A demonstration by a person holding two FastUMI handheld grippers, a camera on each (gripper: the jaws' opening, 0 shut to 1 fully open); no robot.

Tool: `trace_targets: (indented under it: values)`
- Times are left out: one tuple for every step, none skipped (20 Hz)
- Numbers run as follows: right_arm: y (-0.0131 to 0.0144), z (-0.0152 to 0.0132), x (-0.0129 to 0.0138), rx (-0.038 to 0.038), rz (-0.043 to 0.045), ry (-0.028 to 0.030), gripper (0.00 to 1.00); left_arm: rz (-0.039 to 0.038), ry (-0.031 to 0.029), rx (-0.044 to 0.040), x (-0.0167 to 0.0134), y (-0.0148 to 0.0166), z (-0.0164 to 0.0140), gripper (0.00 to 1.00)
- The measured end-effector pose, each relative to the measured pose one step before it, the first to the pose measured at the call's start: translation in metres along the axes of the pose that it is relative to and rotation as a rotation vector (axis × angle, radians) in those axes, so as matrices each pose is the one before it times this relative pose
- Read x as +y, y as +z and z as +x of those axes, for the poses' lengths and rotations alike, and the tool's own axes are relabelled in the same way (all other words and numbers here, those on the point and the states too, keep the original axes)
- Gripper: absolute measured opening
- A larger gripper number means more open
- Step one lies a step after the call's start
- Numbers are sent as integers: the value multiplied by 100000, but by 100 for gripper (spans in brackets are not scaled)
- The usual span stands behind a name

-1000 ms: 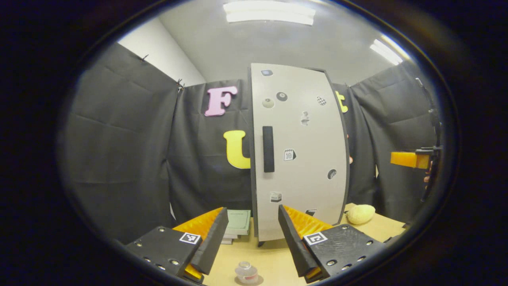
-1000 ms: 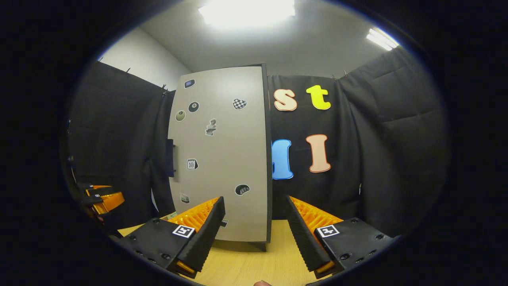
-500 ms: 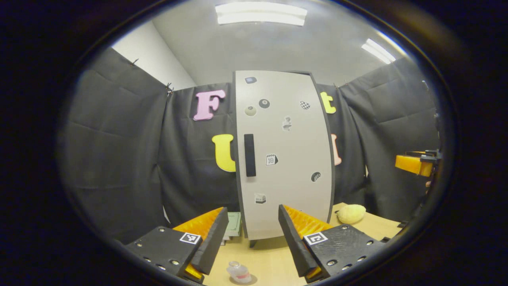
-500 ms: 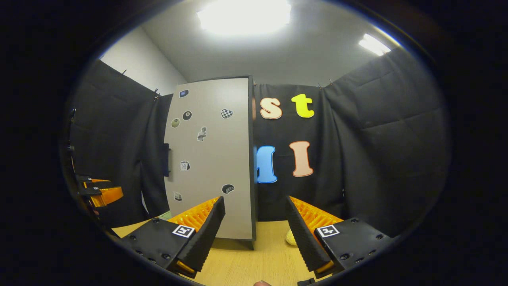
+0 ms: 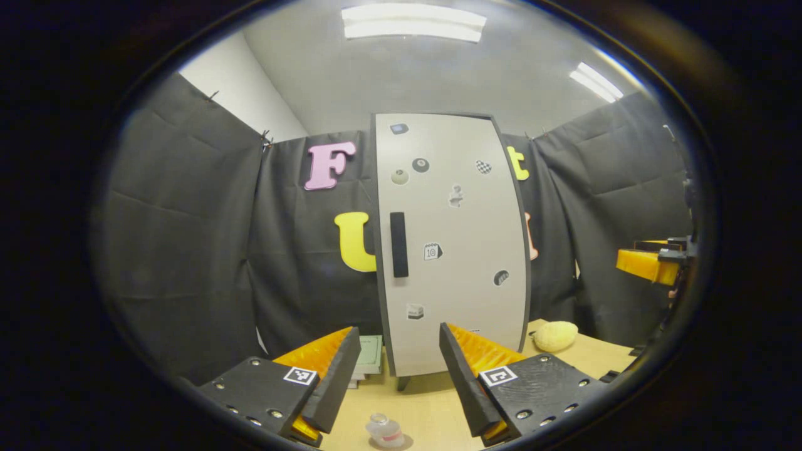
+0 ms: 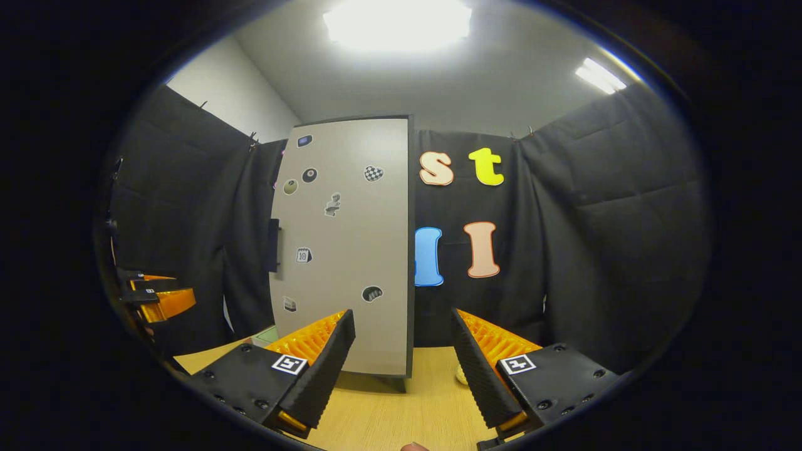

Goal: Open the cabinet door with the right hand, grasp the bottle in the cabinet with the left hand and place it on the coaster, then close the cabinet door with the right hand.

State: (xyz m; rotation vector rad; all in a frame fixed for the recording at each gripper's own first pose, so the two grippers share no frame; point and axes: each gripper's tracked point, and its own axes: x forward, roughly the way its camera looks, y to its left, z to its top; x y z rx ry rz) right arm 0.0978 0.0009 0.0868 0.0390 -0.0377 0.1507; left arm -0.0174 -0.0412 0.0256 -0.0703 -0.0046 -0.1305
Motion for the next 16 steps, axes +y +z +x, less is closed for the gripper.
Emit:
trace_targets:
  values:
    - [-85,103,198,134,-117,143,96,-329,20,1,215,-19,11,78]
    - [-88,59,48,374,-40,-159,96,-246,124,-57,426,178,268,79]
    - [-9,18,71,232,69,50,96,-150,105,-112,372,153,164,79]
    - [-34,48,81,119,11,32,96,-175,28,-208,102,15,25,79]
    - [80,15,-21,-98,-149,-56,96,-176,153,-102,92,35,-107,79]
    - [16,-26,-68,-28,-244,-135,96,-177,-16,97,-112,-144,-151,79]
    - [73,-94,-1,-275,-71,-25,96,-176,-134,159,-21,-113,-46,79]
    - [-10,93,-61,23,10,-145,96,-1,-265,275,101,-22,167,79]
    - [-19,-25,44,63,116,117,96,204,-162,197,48,96,61,79]
    - [-38,92,-19,93,188,37,96,255,-67,61,-91,118,191,79]
    - [-41,-50,7,104,44,70,96,154,-119,-9,-109,97,-15,79]
    - [-59,-24,-81,131,-53,4,96,-44,-128,-24,-126,-60,-27,79]
    - [-93,-21,-15,24,-41,-18,96,-18,-121,-20,-2,18,-15,78]
    - [-91,90,6,230,-38,-2,96,25,62,28,81,-40,-44,79]
    - [-58,-44,-45,352,67,49,96,15,65,47,63,82,-107,79]
    - [-93,48,-43,47,223,37,96,-23,-14,6,-77,-56,39,78]
